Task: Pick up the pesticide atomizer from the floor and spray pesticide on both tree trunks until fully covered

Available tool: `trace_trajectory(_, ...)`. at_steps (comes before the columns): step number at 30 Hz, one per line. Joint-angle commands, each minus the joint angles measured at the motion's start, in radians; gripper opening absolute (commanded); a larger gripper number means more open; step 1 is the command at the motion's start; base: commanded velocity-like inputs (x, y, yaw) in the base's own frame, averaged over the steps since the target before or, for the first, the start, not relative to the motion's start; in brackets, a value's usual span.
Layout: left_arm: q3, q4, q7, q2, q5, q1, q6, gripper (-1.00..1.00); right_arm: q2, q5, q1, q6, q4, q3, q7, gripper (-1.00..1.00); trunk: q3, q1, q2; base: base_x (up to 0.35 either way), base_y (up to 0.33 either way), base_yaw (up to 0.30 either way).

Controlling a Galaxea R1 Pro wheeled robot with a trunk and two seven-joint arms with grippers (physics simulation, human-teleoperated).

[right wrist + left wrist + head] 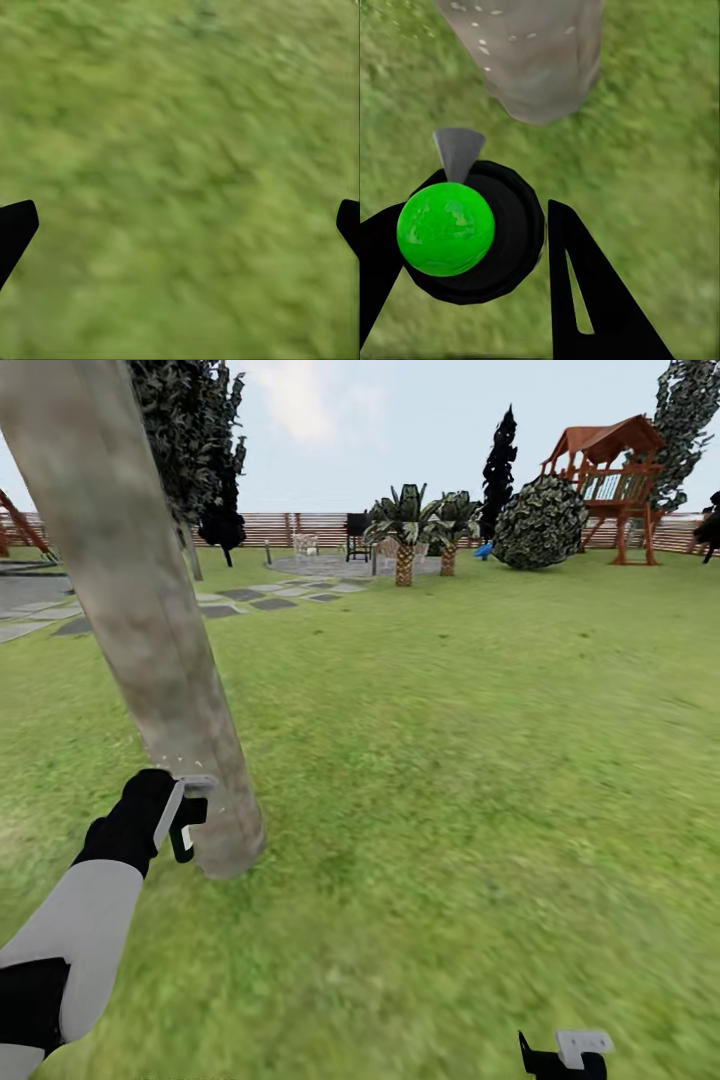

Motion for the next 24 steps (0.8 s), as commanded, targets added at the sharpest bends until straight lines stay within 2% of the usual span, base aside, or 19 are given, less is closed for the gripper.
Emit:
trace_trajectory(1, 0.002, -0.001, -0.005, -0.001, -0.01, -0.001, 0.004, -1.0, 0.0, 0.006, -0.001, -0.004, 0.001, -0.008, 0.003, 1.0, -0.001, 0.0, 0.0, 0.082, -0.273, 0.273)
trace_trajectory(8, 0.002, -0.001, -0.005, 0.003, -0.008, -0.001, 0.004, -1.0, 0.0, 0.006, 0.0, -0.004, 0.001, -0.008, 0.003, 1.0, -0.001, 0.0, 0.0, 0.089, -0.273, 0.276)
trace_trajectory(14, 0.006, 0.001, -0.005, 0.008, -0.01, 0.005, 0.004, -1.0, 0.0, 0.006, 0.0, -0.004, 0.001, -0.008, 0.003, 1.0, -0.001, 0.0, 0.0, 0.213, -0.215, 0.277)
trace_trajectory(19, 0.0, 0.011, -0.003, 0.011, -0.01, 0.018, -0.001, -1.0, 0.0, 0.006, 0.0, -0.004, 0.001, -0.008, 0.005, 1.0, -0.001, 0.0, 0.0, 0.11, -0.058, 0.277)
trace_trajectory(24, 0.002, 0.014, -0.003, -0.001, -0.009, 0.022, -0.007, -1.0, 0.0, 0.006, -0.001, -0.004, 0.001, -0.008, 0.005, 1.0, -0.001, 0.0, 0.0, 0.005, -0.002, 0.257)
